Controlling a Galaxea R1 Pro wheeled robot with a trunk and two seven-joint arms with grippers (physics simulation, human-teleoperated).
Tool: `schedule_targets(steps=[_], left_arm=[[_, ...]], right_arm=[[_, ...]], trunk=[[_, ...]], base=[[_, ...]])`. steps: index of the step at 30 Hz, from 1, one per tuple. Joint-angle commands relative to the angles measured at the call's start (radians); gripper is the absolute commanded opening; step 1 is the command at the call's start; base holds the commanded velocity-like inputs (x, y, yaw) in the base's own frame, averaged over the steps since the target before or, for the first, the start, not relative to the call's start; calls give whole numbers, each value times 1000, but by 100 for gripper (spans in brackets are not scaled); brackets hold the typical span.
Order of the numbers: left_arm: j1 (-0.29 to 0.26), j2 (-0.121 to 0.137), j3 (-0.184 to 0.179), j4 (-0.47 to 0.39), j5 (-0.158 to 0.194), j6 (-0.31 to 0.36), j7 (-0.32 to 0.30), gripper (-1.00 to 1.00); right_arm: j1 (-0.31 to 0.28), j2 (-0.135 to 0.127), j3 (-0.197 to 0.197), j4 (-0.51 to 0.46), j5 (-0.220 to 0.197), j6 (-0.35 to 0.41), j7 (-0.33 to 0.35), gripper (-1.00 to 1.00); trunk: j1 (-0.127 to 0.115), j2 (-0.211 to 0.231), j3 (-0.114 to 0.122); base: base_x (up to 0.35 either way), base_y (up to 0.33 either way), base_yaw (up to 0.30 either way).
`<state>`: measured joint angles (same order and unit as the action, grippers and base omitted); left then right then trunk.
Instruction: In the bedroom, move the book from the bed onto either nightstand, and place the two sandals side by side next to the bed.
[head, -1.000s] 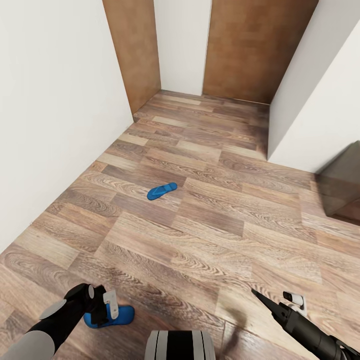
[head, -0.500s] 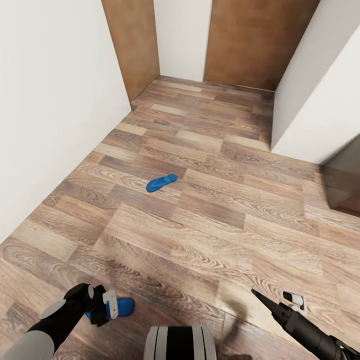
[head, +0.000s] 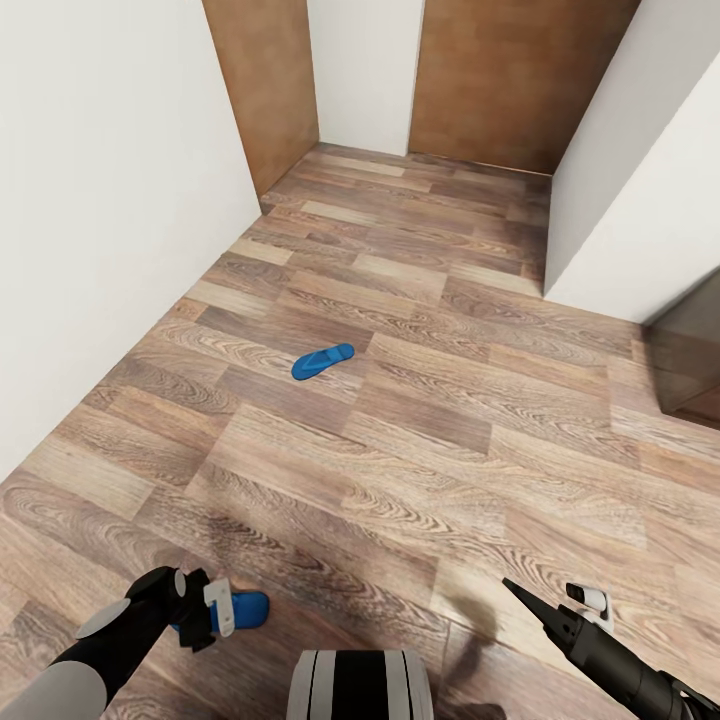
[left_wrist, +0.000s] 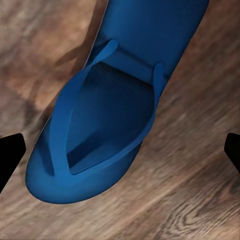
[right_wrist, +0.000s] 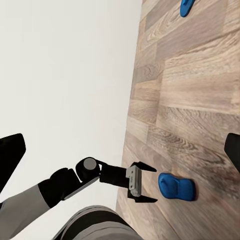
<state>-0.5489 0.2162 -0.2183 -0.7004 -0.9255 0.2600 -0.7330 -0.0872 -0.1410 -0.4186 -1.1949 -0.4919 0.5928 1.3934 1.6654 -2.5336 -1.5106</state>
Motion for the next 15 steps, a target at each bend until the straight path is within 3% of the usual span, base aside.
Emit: schedule_targets(steps=[1,15], left_arm=[[0,1,-4,-2,-1,7,-1,100],[0,2,-4,-2,0,7,23,100]], right_arm=[[0,0,0,0,-3,10,2,100],[0,0,-1,0,-2,10,2,100]], trunk=[[0,0,-1],[0,0,-1]], base=[[0,0,0],[0,0,0]])
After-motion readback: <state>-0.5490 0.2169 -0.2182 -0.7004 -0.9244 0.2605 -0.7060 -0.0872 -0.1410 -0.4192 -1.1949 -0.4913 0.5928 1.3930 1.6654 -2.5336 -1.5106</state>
